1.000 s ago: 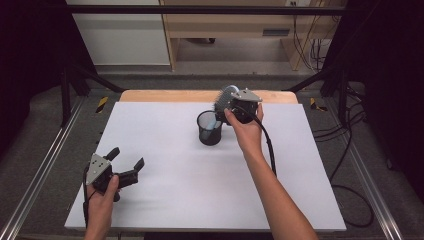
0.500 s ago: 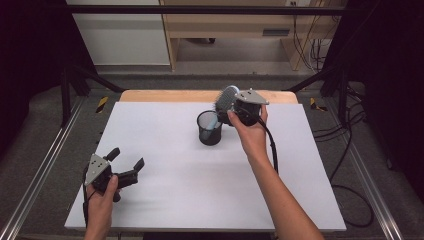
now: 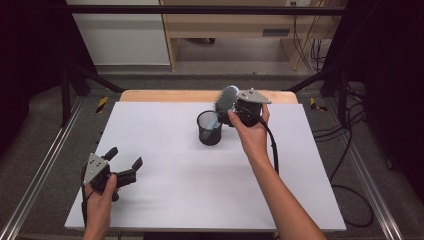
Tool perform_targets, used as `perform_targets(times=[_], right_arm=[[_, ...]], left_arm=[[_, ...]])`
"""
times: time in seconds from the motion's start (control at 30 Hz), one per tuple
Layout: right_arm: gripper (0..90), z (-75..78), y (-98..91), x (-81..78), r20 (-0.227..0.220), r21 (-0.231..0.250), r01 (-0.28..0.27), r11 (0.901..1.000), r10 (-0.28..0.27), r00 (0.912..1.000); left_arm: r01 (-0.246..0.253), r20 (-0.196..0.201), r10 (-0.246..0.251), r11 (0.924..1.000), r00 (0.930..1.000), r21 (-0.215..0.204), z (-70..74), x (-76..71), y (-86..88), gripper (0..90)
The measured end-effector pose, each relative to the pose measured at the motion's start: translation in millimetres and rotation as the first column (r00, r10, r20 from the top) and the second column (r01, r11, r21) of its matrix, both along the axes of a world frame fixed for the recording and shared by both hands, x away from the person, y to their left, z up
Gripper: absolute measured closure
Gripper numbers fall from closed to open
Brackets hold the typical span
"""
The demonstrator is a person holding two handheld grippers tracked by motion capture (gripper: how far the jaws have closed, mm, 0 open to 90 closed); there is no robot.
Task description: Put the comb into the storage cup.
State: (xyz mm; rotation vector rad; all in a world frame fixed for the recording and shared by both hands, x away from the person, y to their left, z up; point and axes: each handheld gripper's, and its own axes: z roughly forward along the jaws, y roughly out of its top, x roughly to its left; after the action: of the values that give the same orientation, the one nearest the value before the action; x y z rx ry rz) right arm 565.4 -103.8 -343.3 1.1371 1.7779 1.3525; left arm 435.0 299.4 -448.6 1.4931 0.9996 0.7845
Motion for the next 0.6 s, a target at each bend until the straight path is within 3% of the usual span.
perform_targets(times=[0.6], right_arm=[[7.0, 9.3, -7.7, -14.2, 0.039, 0.014, -0.026, 0.9996, 0.026, 0.9989]], left_arm=[[0.003, 0.001, -0.003, 1.0, 1.0, 0.001, 0.1, -0.1, -0.3, 1.9]])
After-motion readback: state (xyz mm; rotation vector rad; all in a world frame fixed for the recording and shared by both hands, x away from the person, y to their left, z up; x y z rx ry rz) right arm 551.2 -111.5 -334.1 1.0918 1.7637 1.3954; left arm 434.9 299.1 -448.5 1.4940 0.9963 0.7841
